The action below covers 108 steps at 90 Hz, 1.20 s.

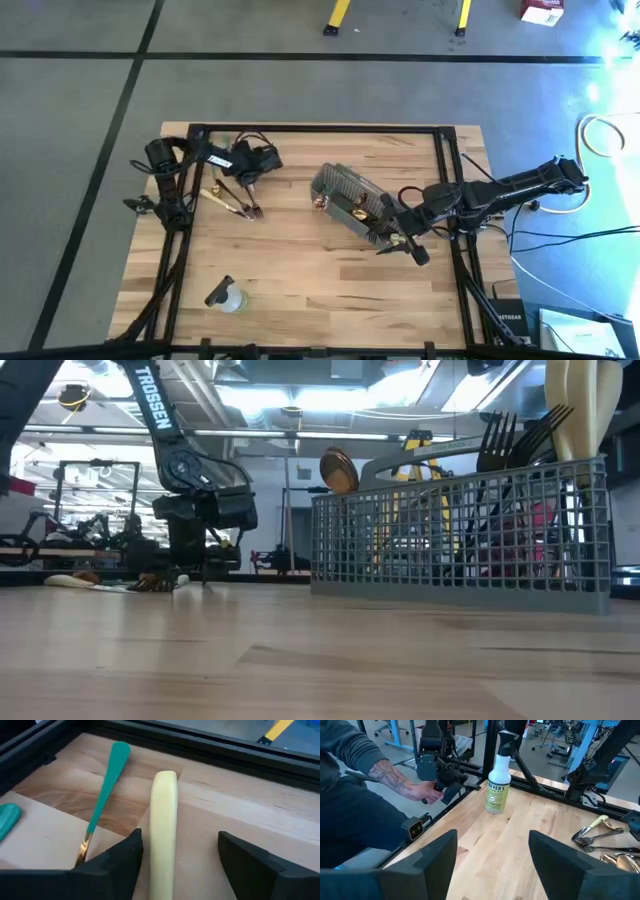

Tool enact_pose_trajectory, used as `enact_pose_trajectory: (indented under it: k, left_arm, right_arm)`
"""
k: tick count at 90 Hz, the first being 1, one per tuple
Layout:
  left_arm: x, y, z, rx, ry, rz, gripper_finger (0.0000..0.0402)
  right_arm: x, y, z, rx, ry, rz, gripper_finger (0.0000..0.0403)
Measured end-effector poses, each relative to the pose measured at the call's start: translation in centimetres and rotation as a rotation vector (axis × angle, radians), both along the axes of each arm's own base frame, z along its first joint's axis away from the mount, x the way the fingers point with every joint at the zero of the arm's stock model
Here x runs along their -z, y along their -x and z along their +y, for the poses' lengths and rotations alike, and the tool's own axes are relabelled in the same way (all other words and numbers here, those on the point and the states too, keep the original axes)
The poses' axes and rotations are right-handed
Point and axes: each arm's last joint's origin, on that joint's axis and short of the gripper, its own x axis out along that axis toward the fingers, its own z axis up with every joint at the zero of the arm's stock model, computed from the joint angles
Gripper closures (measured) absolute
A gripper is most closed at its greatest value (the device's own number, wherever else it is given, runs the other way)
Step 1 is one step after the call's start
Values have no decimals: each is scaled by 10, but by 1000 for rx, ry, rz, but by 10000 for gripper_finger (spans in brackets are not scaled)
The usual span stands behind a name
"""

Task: Sort silverware
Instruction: Put the silver knife into the cutlery rack

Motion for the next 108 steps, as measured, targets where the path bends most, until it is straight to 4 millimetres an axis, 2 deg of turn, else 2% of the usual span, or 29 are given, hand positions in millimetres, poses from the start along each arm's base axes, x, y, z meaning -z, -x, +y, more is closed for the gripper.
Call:
enact_pose_trajectory:
  k: [59, 65, 83, 108]
  left_arm:
    - [0, 1, -3, -3, -8, 20, 168]
    - [0, 0, -4, -1, -10, 22, 186]
    - [0, -1, -5, 5, -14, 24, 272]
    - [0, -3, -8, 13, -19, 18, 330]
  right_arm:
    - [0, 0, 0, 0, 0, 0, 173]
    - [0, 0, 0, 0, 0, 0, 173]
    - [0, 0, 0, 2, -6, 3, 173]
    - [0, 0, 0, 2, -6, 3, 173]
